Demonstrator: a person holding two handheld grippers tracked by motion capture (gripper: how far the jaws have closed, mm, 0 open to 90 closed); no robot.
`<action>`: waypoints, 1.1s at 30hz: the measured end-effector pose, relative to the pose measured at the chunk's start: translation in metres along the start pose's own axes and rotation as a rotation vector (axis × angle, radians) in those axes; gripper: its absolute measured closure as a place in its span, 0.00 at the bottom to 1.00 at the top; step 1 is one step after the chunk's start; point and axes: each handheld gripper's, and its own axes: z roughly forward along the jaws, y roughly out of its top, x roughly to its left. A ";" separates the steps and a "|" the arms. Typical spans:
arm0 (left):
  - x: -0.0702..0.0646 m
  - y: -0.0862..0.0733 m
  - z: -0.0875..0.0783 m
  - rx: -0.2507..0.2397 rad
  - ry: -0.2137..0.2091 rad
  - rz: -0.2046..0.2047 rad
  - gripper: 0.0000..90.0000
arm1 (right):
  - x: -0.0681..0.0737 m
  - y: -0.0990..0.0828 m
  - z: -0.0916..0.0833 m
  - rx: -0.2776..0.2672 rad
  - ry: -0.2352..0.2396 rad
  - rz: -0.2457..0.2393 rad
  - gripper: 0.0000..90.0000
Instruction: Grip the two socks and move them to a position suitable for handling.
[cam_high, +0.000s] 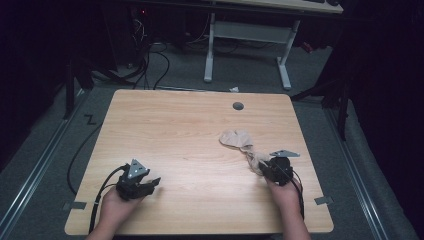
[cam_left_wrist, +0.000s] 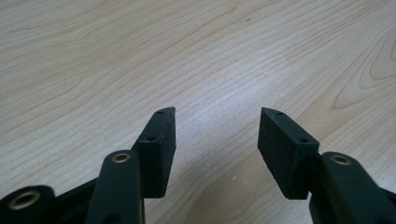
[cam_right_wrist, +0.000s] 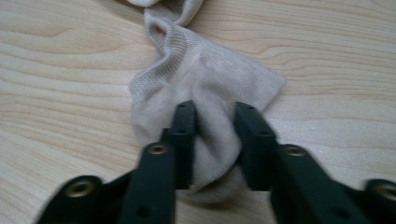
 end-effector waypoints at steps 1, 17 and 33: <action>0.000 0.000 0.000 0.000 0.000 0.000 0.52 | 0.002 0.000 0.000 0.001 -0.007 -0.010 0.88; 0.001 0.000 -0.001 -0.001 0.001 -0.001 0.52 | 0.006 0.001 -0.010 -0.046 -0.023 -0.037 0.89; 0.001 0.001 0.000 0.000 0.004 0.002 0.52 | 0.037 0.012 -0.042 -0.167 0.019 -0.105 0.88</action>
